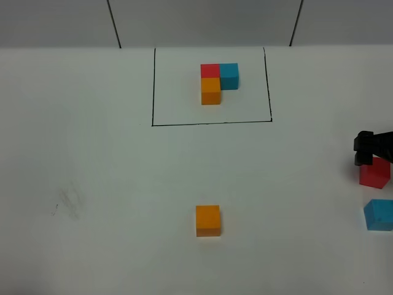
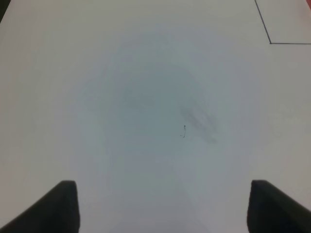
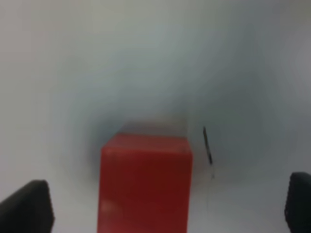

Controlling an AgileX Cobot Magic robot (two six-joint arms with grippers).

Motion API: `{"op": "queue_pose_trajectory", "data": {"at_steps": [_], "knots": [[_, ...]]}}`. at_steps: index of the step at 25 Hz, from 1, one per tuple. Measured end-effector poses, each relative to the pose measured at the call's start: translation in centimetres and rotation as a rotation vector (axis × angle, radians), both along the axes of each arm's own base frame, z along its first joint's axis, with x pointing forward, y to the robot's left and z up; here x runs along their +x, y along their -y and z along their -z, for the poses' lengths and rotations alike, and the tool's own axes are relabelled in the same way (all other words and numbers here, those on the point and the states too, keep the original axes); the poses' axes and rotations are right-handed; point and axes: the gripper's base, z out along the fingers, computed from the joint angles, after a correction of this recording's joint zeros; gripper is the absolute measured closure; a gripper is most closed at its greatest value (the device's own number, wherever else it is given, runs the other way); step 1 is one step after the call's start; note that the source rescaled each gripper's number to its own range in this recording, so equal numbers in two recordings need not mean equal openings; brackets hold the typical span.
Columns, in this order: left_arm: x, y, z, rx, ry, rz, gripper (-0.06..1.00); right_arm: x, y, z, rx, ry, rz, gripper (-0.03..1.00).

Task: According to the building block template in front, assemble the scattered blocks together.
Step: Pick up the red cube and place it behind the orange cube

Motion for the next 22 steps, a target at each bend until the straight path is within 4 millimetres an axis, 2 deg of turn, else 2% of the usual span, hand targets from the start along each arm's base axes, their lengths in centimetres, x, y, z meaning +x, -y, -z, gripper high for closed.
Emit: {"op": "queue_pose_trajectory", "data": {"at_steps": [8,14,17,22], "knots": [[0.0,0.0,0.0,0.0,0.0,0.0,0.35,0.7,0.0,2.2,0.006,-0.014,0.004,0.05],[0.0,0.0,0.0,0.0,0.0,0.0,0.35,0.8,0.0,3.1,0.005,-0.036,-0.003,0.15],[0.0,0.0,0.0,0.0,0.0,0.0,0.35,0.9,0.0,3.1,0.006,-0.021,-0.004,0.29],[0.0,0.0,0.0,0.0,0.0,0.0,0.35,1.0,-0.1,3.0,0.014,-0.012,0.007,0.72]]}}
